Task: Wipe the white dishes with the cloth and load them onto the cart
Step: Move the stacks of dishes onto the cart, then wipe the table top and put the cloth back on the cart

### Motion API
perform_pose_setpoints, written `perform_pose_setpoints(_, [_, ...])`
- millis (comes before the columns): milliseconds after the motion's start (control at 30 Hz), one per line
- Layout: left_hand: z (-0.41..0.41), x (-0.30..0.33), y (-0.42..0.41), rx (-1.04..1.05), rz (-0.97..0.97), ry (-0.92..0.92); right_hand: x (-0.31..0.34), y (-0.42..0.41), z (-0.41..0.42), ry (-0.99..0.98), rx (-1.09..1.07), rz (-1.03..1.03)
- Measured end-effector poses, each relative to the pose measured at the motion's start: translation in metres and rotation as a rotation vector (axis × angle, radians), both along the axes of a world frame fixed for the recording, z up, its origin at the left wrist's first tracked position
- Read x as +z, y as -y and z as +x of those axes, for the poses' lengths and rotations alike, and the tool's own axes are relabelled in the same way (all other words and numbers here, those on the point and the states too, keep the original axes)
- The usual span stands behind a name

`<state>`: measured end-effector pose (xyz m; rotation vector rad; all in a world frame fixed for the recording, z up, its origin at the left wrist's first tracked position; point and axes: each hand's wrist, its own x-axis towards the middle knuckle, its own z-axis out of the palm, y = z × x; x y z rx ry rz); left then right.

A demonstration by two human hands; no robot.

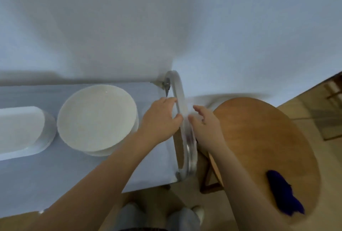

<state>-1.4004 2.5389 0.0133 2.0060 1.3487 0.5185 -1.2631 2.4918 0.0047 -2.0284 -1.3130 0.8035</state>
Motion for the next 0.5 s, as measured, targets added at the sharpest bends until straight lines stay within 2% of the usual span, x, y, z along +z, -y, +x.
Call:
perform_pose_setpoints(67, [0.043, 0.000, 0.015, -0.099, -0.015, 0.000, -0.001, 0.018, 0.031, 0.023, -0.049, 0.014])
perform_pose_setpoints(300, [0.169, -0.014, 0.069, -0.407, 0.005, -0.071, -0.031, 0.083, 0.147, 0.105, -0.105, -0.141])
perform_pose_setpoints(500, [0.261, -0.047, 0.113, -0.622, -0.136, -0.333, -0.080, 0.153, 0.236, 0.022, -0.226, -0.345])
